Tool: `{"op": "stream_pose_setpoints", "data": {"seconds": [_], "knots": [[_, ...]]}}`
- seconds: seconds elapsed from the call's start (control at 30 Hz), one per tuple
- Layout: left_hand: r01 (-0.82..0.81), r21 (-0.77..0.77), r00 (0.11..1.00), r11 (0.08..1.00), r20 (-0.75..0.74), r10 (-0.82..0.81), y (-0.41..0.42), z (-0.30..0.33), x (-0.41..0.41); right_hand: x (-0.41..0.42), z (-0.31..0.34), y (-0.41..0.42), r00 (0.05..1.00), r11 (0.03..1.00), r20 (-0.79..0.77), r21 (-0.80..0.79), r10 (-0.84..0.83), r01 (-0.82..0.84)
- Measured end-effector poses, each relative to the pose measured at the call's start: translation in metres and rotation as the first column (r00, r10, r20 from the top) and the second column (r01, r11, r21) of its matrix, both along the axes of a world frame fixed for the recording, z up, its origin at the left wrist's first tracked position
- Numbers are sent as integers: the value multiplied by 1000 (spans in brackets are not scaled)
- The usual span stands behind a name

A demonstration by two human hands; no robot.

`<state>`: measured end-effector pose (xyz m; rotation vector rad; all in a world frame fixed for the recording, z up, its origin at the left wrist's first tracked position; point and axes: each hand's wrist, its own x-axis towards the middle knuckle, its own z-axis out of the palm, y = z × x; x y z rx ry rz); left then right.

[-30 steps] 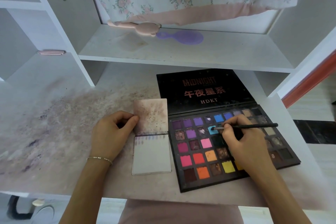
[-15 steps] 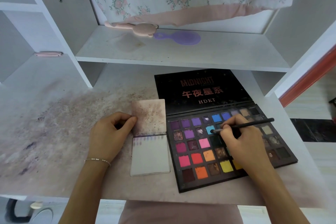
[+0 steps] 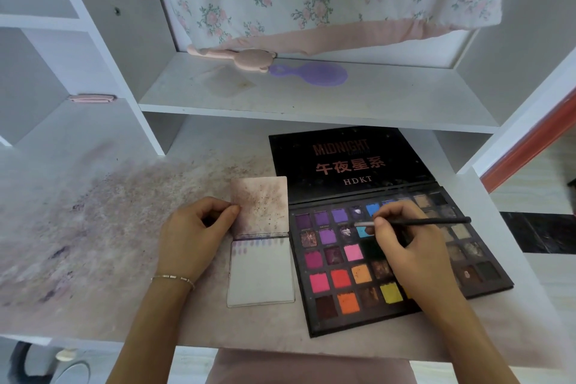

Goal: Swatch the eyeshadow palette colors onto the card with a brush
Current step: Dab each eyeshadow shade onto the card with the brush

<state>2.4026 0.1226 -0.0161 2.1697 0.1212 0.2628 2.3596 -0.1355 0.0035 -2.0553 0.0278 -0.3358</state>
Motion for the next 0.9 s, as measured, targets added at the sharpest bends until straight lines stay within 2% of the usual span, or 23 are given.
{"op": "stream_pose_setpoints", "data": {"seconds": [0.27, 0.43, 0.9], "knots": [[0, 7, 1000, 1000, -9, 0, 0, 0, 0, 3, 5, 52, 971, 964, -62, 148, 233, -222], [7, 22, 1000, 1000, -11, -7, 0, 1, 0, 6, 1, 78, 922, 922, -108, 158, 372, -353], [3, 6, 1000, 1000, -23, -3, 2, 1, -1, 9, -2, 87, 918, 931, -155, 51, 366, -362]]}}
